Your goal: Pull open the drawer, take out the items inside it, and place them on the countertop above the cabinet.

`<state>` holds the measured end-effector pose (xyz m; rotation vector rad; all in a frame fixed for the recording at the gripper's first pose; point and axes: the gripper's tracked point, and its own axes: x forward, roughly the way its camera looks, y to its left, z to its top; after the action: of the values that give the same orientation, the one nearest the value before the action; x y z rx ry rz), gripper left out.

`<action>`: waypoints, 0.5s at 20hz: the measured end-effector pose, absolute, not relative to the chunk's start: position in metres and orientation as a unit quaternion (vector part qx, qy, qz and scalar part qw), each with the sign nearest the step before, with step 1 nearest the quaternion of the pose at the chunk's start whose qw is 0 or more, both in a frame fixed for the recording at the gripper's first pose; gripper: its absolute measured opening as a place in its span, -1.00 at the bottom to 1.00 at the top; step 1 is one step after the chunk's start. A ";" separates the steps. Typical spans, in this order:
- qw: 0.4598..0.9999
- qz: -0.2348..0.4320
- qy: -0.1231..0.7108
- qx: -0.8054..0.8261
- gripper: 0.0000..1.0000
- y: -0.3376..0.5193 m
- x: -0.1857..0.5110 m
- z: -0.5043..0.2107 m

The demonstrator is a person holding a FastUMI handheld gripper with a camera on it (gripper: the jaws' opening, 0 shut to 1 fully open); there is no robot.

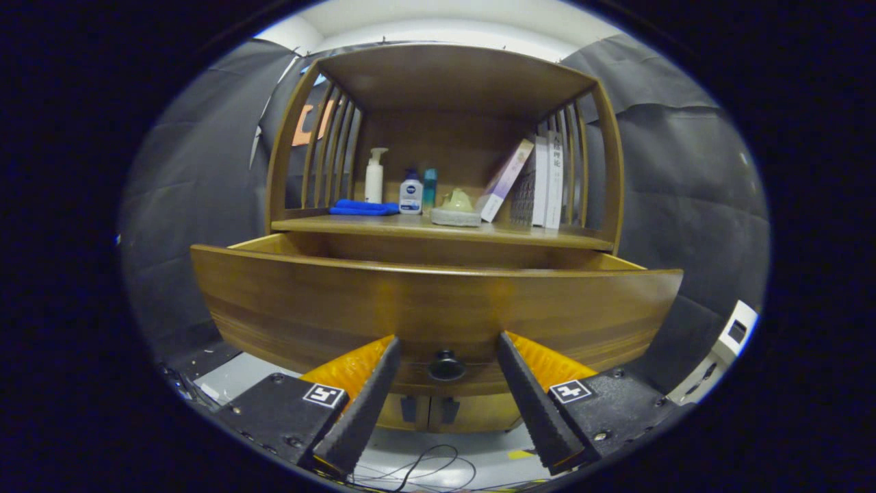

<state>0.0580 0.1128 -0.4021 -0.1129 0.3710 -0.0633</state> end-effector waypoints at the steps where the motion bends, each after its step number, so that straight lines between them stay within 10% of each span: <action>1: 0.980 -0.033 0.186 -0.056 0.88 0.113 0.062 -0.402; 10: 0.976 -0.040 0.204 -0.067 0.89 0.113 0.133 -0.414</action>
<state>0.1328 0.1128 -0.4143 -0.1353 0.4123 -0.0809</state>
